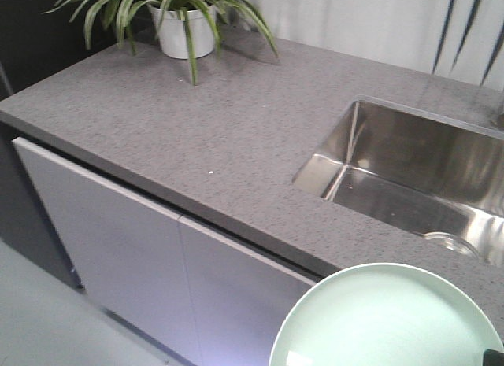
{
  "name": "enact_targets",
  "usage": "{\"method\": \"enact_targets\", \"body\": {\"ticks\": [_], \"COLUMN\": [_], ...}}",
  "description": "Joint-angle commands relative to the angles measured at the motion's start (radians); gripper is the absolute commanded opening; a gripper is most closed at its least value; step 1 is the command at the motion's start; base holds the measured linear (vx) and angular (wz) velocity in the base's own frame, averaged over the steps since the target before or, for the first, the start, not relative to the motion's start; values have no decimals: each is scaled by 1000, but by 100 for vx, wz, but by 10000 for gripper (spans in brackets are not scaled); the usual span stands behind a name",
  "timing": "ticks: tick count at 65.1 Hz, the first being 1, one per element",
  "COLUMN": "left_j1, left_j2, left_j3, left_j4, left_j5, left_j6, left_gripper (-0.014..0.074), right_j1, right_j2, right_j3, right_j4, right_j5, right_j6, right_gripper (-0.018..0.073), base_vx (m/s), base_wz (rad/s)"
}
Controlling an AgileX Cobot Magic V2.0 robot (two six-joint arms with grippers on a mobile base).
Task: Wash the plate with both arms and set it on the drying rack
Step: 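Turn and drive up to the steel sink with the plate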
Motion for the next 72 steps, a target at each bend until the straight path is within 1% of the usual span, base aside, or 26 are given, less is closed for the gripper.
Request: {"method": "enact_targets", "body": {"ticks": [1, 72], "left_j1": [0, 0], "left_j2": [-14, -14], "left_j3": [-26, -26], "left_j4": [-3, -3], "left_j5": [-71, -71], "left_j6": [-6, -6], "left_gripper": [-6, -6], "right_j1": [-5, -5], "right_j2": [11, 11], "right_j3": [-23, -23], "right_j4": [29, 29], "right_j5": [-58, -58], "right_j6": [1, 1], "right_gripper": [-4, -4], "base_vx": [8, 8], "base_wz": [-30, -32]}}
